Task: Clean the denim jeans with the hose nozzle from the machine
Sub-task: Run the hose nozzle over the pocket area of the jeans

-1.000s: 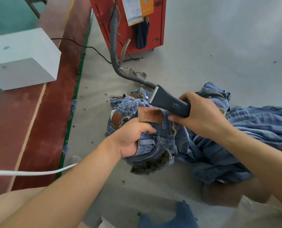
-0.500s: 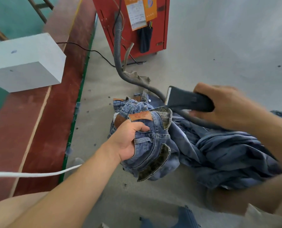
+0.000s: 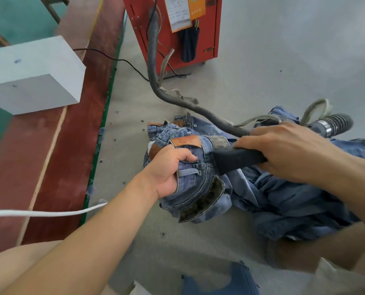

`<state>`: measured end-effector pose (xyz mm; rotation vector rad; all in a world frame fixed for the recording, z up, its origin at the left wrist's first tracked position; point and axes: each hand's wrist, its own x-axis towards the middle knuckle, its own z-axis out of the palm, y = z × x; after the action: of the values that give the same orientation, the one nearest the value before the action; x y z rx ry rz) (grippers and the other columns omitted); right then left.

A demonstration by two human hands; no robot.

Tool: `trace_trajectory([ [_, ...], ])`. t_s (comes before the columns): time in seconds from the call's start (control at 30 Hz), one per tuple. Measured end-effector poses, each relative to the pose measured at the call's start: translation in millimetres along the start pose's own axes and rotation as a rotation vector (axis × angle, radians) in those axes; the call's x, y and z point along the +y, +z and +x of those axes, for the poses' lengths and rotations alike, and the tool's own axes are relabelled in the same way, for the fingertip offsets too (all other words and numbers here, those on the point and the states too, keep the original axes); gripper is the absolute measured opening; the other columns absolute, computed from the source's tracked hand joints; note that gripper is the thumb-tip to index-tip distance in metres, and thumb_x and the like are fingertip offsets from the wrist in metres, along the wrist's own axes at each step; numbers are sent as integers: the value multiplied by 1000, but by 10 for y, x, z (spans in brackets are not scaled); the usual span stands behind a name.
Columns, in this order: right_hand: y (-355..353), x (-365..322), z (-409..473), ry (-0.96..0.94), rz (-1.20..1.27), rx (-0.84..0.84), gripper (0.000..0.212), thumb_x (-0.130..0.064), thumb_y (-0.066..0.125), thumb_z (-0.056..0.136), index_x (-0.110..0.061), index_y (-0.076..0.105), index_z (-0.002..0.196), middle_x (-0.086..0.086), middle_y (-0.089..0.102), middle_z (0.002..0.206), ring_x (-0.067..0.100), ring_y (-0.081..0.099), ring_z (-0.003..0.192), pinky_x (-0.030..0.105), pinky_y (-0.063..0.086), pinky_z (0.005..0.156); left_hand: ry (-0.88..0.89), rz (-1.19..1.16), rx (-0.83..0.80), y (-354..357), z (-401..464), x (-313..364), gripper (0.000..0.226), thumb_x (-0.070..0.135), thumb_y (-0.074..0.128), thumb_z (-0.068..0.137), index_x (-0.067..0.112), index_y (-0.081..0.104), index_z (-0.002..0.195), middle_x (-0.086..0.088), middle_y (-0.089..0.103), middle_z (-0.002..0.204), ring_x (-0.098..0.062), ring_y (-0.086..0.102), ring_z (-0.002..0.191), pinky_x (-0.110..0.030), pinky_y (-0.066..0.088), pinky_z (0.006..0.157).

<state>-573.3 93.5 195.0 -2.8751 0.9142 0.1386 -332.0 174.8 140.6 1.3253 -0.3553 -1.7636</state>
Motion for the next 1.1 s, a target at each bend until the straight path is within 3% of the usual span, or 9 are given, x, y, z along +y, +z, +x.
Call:
trace_trajectory([
  [0.17,-23,31,-20,74,39,27,34,-30,65,94,-46,60,123,-14,66,101,20,65,87,35,48,70,-10,5,-37,21,-25,33,35,-13,45,88,-16,60,120,-31,67,111,-44,71,95,-52,62,83],
  [0.37,-16,-12,0,149,5,52,31,-21,62,93,-42,61,116,-12,62,91,22,64,79,37,51,69,3,54,-41,44,16,-8,40,-13,46,89,-21,51,127,-32,65,114,-44,70,97,-54,60,90],
  [0.43,43,-124,30,74,-45,20,35,-19,61,91,-41,58,118,-13,59,91,19,65,84,35,50,78,9,90,-11,45,33,-15,39,-14,46,88,-15,57,126,-29,64,111,-43,69,98,-55,58,94],
  [0.57,61,-145,5,-12,-44,-49,38,-21,62,90,-44,56,120,-16,57,91,14,62,83,31,43,75,37,149,11,39,51,-46,41,-16,45,87,0,55,123,-25,55,110,-43,60,103,-63,45,106],
  [0.73,-111,116,-78,151,91,47,33,-23,67,88,-43,62,114,-13,67,95,21,64,80,36,48,66,37,141,-3,4,70,-66,37,-17,45,85,-23,49,122,-29,59,114,-58,57,120,-70,42,108],
  [0.87,-16,-51,21,96,-53,24,40,-16,61,91,-43,58,120,-14,60,96,17,63,82,34,44,75,35,106,-83,16,41,-67,34,-17,44,85,-10,67,111,-25,68,109,-44,70,104,-53,58,95],
  [0.97,59,-202,4,-43,-71,-99,43,-18,55,92,-44,50,126,-15,56,101,12,63,98,35,46,89,45,124,-50,-26,59,-80,39,-18,42,85,-19,57,121,-28,63,113,-43,65,104,-60,50,102],
  [1.03,36,-153,-45,-64,-26,-117,48,-20,59,92,-47,51,130,-17,59,101,13,64,97,35,50,87,48,185,-26,-83,67,-100,40,-19,41,85,-24,47,125,-29,59,115,-44,60,108,-67,42,109],
  [1.1,-17,-46,-89,37,113,-67,47,-22,67,92,-49,57,129,-18,63,100,15,64,89,36,54,78,61,319,-23,-118,63,-134,40,-22,41,86,-18,55,123,-26,65,113,-41,63,108,-61,47,105],
])
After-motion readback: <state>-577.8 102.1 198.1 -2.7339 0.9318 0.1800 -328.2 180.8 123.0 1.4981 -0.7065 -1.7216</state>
